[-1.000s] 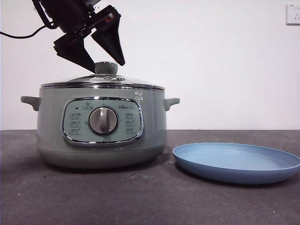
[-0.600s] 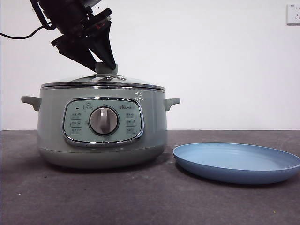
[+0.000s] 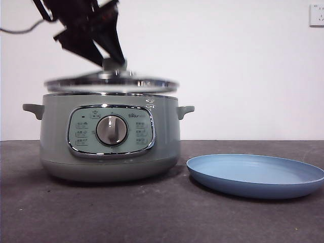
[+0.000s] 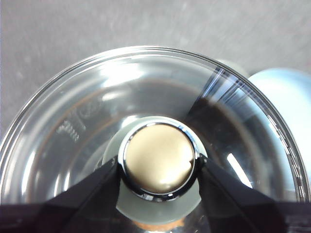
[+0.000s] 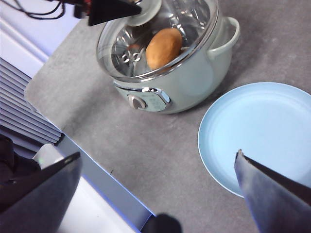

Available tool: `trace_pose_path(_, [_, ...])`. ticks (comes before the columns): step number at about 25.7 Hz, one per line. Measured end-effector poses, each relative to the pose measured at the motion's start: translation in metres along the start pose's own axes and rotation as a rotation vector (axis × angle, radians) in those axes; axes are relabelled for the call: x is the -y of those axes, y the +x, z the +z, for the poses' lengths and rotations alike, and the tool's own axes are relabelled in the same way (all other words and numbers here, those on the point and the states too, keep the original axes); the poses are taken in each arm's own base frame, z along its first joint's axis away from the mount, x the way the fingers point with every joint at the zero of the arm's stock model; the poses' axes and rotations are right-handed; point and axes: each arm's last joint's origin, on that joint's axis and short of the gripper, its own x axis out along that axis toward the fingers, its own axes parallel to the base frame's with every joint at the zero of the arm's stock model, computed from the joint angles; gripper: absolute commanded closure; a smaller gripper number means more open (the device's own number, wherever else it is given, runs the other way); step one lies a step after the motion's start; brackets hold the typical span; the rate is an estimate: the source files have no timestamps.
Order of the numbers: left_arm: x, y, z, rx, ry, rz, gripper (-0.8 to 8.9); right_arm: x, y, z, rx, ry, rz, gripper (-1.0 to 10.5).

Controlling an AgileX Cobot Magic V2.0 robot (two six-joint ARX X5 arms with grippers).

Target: Take the potato out from the steamer,put the potato on the plate,close the lid

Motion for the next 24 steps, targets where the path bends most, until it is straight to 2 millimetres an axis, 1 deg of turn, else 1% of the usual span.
trace_pose_path(1, [0.002,-0.010,0.002,0.026,0.004,0.003,8.22,0.000,0.001,0.001,0.004,0.003,0.000,2.9])
trace_pose_path(2, [0.005,-0.028,0.006,0.071,0.012,0.011,8.22,0.001,0.002,0.003,0.014,0.004,-0.001,2.9])
trace_pose_path(3, [0.007,-0.040,0.007,0.098,0.012,0.016,8.22,0.003,0.003,0.005,0.022,0.009,-0.001,2.9])
trace_pose_path(4, [0.008,-0.056,0.008,0.128,0.007,0.025,8.22,0.005,0.006,0.008,0.030,0.018,-0.001,2.9])
trace_pose_path(6, [0.010,-0.084,0.004,0.147,-0.007,0.053,8.22,0.007,0.013,0.015,0.051,0.021,0.012,2.9])
trace_pose_path(9, [0.016,-0.124,-0.007,0.144,-0.030,0.130,8.22,0.007,0.035,0.031,0.048,0.021,0.071,2.9])
trace_pose_path(10, [0.021,-0.141,-0.013,0.151,-0.034,0.156,8.22,0.006,0.046,0.039,0.040,0.020,0.085,2.9])
trace_pose_path(12, [0.027,-0.163,-0.022,0.157,-0.039,0.189,8.22,0.003,0.065,0.054,0.014,0.013,0.087,2.9])
trace_pose_path(14, [0.032,-0.178,-0.030,0.153,-0.043,0.217,8.22,-0.002,0.080,0.064,-0.012,0.001,0.085,2.9])
trace_pose_path(18, [0.043,-0.206,-0.048,0.141,-0.059,0.260,8.22,-0.015,0.122,0.089,-0.071,-0.036,0.070,2.9])
trace_pose_path(20, [0.048,-0.217,-0.055,0.144,-0.066,0.263,8.22,-0.020,0.141,0.100,-0.088,-0.052,0.058,2.9])
trace_pose_path(24, [0.058,-0.238,-0.072,0.141,-0.086,0.274,8.22,-0.032,0.185,0.119,-0.117,-0.087,0.021,2.9])
